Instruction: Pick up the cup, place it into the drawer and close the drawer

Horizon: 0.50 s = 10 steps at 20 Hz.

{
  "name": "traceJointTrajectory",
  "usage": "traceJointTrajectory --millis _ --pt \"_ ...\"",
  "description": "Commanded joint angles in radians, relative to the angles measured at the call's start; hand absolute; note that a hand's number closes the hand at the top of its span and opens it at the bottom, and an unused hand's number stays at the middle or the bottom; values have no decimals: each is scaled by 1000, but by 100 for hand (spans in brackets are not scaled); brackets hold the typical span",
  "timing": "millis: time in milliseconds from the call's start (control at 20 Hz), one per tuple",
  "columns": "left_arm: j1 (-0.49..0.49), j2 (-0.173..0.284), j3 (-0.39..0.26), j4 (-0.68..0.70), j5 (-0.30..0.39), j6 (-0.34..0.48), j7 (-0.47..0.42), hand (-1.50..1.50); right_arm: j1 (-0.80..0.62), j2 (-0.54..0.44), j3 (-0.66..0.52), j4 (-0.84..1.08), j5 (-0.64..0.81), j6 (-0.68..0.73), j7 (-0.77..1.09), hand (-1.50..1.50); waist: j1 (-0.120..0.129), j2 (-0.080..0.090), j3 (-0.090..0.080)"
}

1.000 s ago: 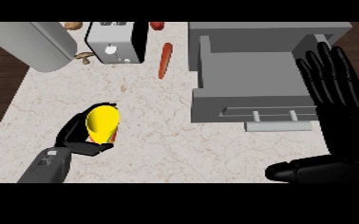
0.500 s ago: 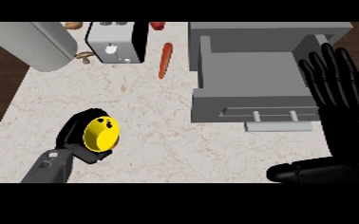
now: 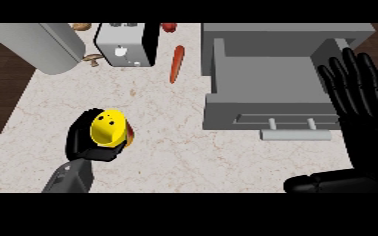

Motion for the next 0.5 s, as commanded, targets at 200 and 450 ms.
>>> traceJointTrajectory --millis 200,450 --pt "64 -67 -60 -346 46 12 91 150 -34 -28 -63 3 -45 -2 37 -150 10 -5 2" --pt "23 -71 -121 -514 51 43 283 150 -55 -27 -37 26 -31 7 41 -150 5 -2 1"
